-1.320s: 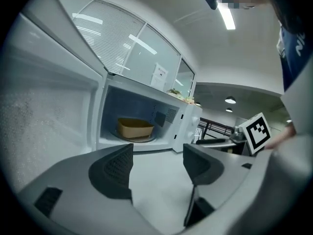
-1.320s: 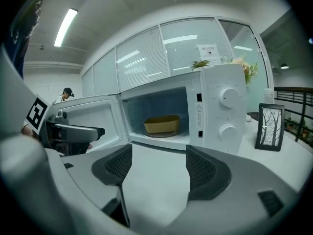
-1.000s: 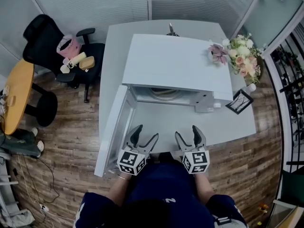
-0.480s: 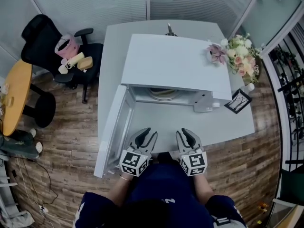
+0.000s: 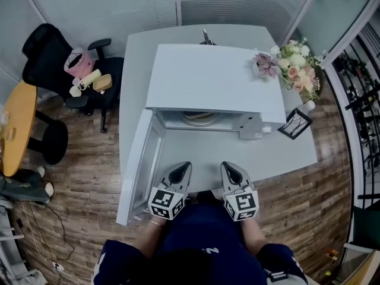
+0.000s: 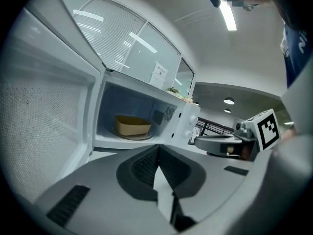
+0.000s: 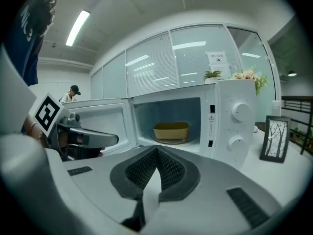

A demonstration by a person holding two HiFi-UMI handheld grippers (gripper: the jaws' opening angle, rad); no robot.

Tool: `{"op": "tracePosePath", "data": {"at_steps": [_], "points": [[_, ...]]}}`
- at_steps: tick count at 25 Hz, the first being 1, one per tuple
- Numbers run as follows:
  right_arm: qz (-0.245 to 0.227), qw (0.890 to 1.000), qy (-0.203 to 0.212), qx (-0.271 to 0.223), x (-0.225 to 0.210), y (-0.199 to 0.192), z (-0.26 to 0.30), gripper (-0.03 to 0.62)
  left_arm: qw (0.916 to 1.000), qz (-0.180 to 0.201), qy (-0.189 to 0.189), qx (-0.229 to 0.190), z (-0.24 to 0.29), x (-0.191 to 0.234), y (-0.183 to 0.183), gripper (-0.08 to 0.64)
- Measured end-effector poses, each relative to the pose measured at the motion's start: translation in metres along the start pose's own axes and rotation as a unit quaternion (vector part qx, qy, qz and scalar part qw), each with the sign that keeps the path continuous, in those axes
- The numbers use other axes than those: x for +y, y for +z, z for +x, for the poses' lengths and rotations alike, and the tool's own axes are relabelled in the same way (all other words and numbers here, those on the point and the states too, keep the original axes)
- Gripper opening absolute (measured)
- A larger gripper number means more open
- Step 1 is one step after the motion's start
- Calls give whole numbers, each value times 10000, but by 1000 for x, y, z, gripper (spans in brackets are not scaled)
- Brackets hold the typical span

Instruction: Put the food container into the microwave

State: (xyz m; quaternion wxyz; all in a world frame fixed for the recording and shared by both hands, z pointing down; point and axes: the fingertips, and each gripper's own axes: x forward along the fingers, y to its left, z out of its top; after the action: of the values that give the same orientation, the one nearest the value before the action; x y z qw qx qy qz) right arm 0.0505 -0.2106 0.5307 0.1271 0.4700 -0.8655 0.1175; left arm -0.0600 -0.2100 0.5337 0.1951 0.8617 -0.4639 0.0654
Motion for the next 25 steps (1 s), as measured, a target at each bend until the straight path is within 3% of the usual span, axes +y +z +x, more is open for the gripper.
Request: {"op": "tracePosePath", "data": {"at_steps": [25], "points": [[-277, 9992, -230, 162, -12, -6, 0, 8, 10000, 19, 32, 41, 9, 9, -2, 2]]}}
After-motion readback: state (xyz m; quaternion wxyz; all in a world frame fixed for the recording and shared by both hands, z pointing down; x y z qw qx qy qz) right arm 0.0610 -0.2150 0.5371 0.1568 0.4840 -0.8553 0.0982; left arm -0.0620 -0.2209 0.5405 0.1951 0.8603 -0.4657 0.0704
